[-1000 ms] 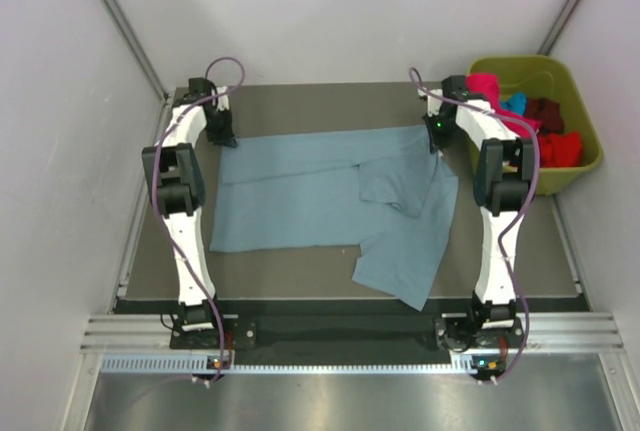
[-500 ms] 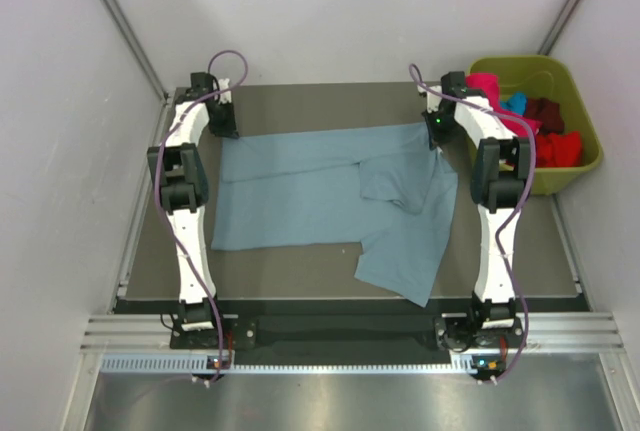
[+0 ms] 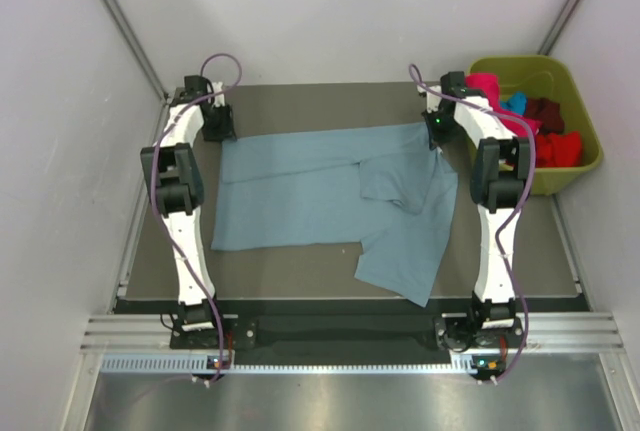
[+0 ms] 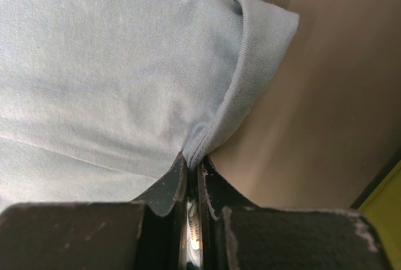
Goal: Fold and stack the t-shirts
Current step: Fold the tshirt
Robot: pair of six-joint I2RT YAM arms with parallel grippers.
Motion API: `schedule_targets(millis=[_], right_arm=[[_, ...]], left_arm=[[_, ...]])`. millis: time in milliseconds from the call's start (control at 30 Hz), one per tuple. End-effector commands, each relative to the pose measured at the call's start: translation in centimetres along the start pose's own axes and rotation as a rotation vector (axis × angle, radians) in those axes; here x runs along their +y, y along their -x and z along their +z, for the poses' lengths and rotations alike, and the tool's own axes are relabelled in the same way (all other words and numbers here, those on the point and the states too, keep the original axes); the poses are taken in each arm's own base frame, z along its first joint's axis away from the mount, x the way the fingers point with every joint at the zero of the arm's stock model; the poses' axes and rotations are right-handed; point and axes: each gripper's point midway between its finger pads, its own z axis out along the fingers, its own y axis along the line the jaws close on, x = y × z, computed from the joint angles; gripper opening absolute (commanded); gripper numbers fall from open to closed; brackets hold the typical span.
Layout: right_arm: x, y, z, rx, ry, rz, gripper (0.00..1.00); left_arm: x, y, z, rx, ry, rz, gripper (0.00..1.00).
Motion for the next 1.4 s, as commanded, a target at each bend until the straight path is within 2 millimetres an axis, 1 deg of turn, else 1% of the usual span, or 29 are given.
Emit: schedule_targets(millis=[0,100,167,200,233,267,400,500,533,567,600,633,667,733,867,1000,1033,1067,1100,1133,1200,1233,1267,1300,1367], right_arm=[[-0.1,0.9,1.8,-0.028,-0.026,-0.011,0.0],[0.0,0.9,1.7,-0.029,-0.027,-0.014,0.0],[-0.1,0.7,1.8,-0.023,-0.028,-0.012,0.0],[-0.1,0.7,1.8,-0.023,-0.028,-0.012,0.0],[-0.1,0.6,1.8,-0.022,-0.027,-0.012,0.0],[0.0,0.6,1.8,-0.022,-0.027,-0.01,0.0],[0.0,0.8,1.7,-0.027,-0.031,-0.012,0.0],[-0.3,0.9,1.6,-0.03,-0.042,-0.01,0.0],[-0.3,0.9,1.7,-0.03,-0.042,-0.008,0.0],[-0.4,0.9,1.8,-0.032,-0.044,-0.008,0.0],[-0.4,1.1,1.8,-0.036,-0.045,-0.01,0.0],[-0.5,1.3,1.9,-0.04,-0.046,-0.011,0.0],[-0.5,1.4,2.1,-0.04,-0.047,-0.015,0.0],[-0.9,1.8,2.3,-0.049,-0.06,-0.019,0.0],[-1.1,2.5,2.9,-0.064,-0.065,-0.019,0.0],[-1.4,3.1,3.2,-0.08,-0.075,-0.022,0.0],[-1.4,3.6,3.1,-0.094,-0.077,-0.025,0.0],[-1.5,3.6,3.4,-0.092,-0.079,-0.026,0.0],[-1.6,3.7,3.5,-0.095,-0.079,-0.026,0.0],[-1.7,4.1,3.4,-0.105,-0.083,-0.026,0.0],[-1.8,4.3,3.6,-0.111,-0.089,-0.028,0.0],[-1.9,4.6,3.5,-0.121,-0.093,-0.029,0.0],[-2.0,4.6,3.8,-0.121,-0.093,-0.029,0.0],[-2.1,4.8,3.7,-0.126,-0.099,-0.029,0.0],[-2.2,5.1,3.8,-0.133,-0.103,-0.031,0.0]], left_arm=[[0.2,-1.5,-1.0,0.048,0.01,-0.016,0.49],[0.5,-2.0,-1.1,0.061,0.015,-0.016,0.46],[0.7,-2.1,-1.0,0.063,0.015,-0.02,0.37],[0.8,-2.2,-1.0,0.065,0.016,-0.023,0.19],[0.8,-2.2,-0.9,0.065,0.019,-0.023,0.05],[1.0,-2.3,-0.6,0.069,0.022,-0.022,0.0],[1.4,-1.7,-0.3,0.051,0.038,-0.025,0.0],[1.9,0.0,0.2,0.0,0.064,-0.015,0.0],[2.1,1.0,0.1,-0.028,0.073,-0.01,0.0],[2.3,1.1,0.8,-0.033,0.078,-0.008,0.0],[2.4,1.6,1.0,-0.046,0.085,-0.006,0.0],[2.3,2.5,0.9,-0.069,0.084,-0.001,0.0],[2.5,2.4,1.5,-0.065,0.086,0.008,0.0],[2.4,3.2,1.8,-0.086,0.086,0.014,0.0],[2.0,3.6,2.7,-0.1,0.083,0.028,0.0],[1.8,4.4,3.4,-0.13,0.104,0.044,0.0],[1.4,5.0,3.3,-0.146,0.102,0.048,0.0],[1.4,5.0,3.8,-0.152,0.106,0.049,0.0],[1.4,5.6,3.7,-0.17,0.11,0.053,0.0],[1.2,6.0,3.8,-0.18,0.111,0.059,0.0],[1.4,6.4,4.3,-0.199,0.128,0.063,0.0],[1.3,7.1,4.2,-0.218,0.131,0.069,0.0],[1.3,7.1,4.5,-0.22,0.132,0.071,0.0],[1.3,7.5,4.4,-0.232,0.134,0.072,0.0],[1.2,7.6,4.5,-0.238,0.136,0.073,0.0]])
